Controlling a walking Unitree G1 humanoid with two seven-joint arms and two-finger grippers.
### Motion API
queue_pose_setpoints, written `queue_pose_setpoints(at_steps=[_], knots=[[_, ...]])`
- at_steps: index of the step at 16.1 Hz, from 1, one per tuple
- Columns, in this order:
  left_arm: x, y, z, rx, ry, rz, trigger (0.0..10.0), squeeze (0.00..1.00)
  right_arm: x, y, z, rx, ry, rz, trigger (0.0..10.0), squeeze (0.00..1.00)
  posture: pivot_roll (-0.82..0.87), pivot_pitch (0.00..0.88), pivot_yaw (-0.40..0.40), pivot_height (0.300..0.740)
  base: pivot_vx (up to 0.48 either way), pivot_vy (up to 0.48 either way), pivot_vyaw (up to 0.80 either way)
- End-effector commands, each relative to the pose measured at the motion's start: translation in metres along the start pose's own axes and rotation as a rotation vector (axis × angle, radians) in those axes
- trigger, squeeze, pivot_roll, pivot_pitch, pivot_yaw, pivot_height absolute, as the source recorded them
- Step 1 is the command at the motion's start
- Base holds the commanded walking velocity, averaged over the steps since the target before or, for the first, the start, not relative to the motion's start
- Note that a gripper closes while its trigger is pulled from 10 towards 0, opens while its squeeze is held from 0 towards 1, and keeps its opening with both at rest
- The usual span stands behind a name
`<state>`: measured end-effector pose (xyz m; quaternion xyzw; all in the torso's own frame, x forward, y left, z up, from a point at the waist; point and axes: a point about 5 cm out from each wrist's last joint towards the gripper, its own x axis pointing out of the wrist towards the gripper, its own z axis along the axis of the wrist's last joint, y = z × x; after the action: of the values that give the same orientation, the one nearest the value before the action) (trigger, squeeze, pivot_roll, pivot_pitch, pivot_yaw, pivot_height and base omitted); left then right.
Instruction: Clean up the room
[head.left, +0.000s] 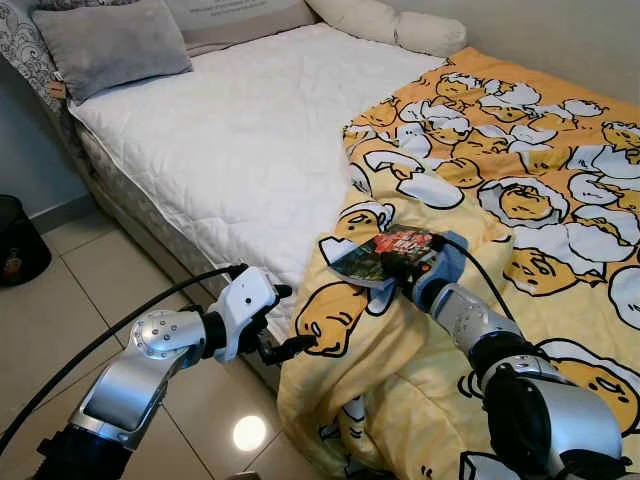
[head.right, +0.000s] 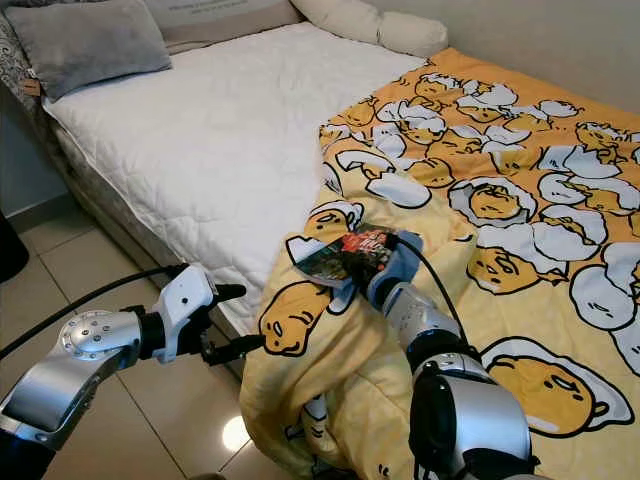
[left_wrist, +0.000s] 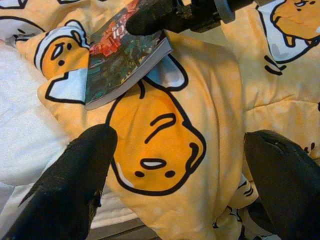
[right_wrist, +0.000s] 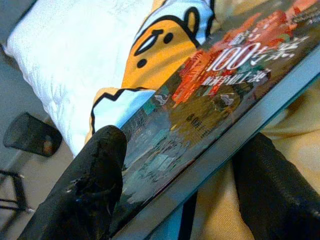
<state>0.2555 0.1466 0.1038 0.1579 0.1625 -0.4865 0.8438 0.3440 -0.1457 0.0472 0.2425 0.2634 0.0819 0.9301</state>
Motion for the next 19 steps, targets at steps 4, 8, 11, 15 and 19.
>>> queue_pose_setpoints(at_steps=[4,8,11,15,19], knots=[[-0.001,0.002,0.000,0.016,0.015,0.000,10.0,0.87,0.006,0.022,0.014,-0.222,-0.047,0.079,10.0,0.00,0.02,0.000,-0.030,0.740,0.000,0.000,0.00],[-0.002,0.001,-0.001,0.014,0.015,0.001,10.0,0.84,0.007,0.026,0.018,-0.401,-0.067,0.058,10.0,0.00,0.02,0.000,-0.031,0.740,0.000,0.000,0.00],[-0.001,0.001,-0.001,0.016,0.014,0.001,10.0,0.83,0.007,0.029,0.020,-0.536,-0.077,0.039,10.0,0.00,0.02,0.000,-0.031,0.740,0.000,0.000,0.00],[-0.001,0.002,0.000,0.018,0.016,0.003,10.0,0.80,0.008,0.031,0.020,-0.715,-0.077,-0.005,10.0,0.00,0.02,0.000,-0.031,0.740,0.000,0.000,0.00],[0.000,0.003,0.000,0.017,0.015,0.004,10.0,0.80,0.008,0.036,0.026,-0.893,-0.115,-0.033,10.0,0.00,0.02,0.000,-0.034,0.740,0.000,0.000,0.00]])
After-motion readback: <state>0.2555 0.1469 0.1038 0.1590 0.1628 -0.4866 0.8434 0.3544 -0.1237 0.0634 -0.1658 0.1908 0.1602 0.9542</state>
